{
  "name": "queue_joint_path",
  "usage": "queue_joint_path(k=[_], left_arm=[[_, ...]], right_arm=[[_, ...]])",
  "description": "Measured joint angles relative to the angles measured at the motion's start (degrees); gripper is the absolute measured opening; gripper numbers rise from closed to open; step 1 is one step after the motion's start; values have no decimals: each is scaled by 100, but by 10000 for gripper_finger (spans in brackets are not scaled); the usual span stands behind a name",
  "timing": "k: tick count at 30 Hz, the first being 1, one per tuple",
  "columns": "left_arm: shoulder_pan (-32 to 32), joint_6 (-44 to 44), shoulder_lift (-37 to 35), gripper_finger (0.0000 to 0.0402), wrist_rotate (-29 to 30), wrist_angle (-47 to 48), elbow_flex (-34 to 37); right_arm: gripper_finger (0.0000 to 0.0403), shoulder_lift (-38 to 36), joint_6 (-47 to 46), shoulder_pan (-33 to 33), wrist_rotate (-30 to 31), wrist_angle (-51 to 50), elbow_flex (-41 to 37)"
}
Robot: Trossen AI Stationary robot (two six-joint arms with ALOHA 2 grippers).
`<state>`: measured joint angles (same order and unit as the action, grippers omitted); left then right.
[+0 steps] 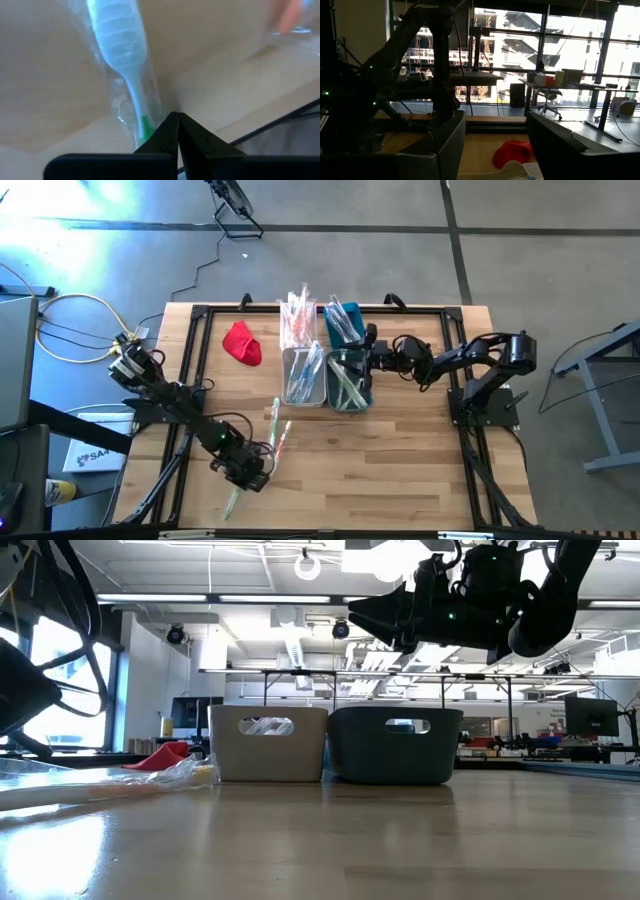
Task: Pick & Place Toothbrushes
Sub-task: Move the brushes to the middle of the table
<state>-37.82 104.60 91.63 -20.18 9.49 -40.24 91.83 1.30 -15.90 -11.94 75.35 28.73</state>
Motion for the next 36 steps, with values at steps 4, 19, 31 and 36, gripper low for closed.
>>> queue_joint_path(k=[4, 19, 31, 36], left_arm=[[1, -326, 11, 5, 75, 322, -7], [831, -1882, 55, 5, -932, 53, 8], [896, -1090, 51, 5, -2216, 137, -23], [894, -1118, 46, 5, -1821, 704, -25]], right_arm=[[204, 0, -2, -2, 0, 1, 0], [204, -1, -8, -2, 0, 6, 0], [203, -2, -2, 0, 0, 4, 2], [203, 0, -2, -2, 0, 4, 0]])
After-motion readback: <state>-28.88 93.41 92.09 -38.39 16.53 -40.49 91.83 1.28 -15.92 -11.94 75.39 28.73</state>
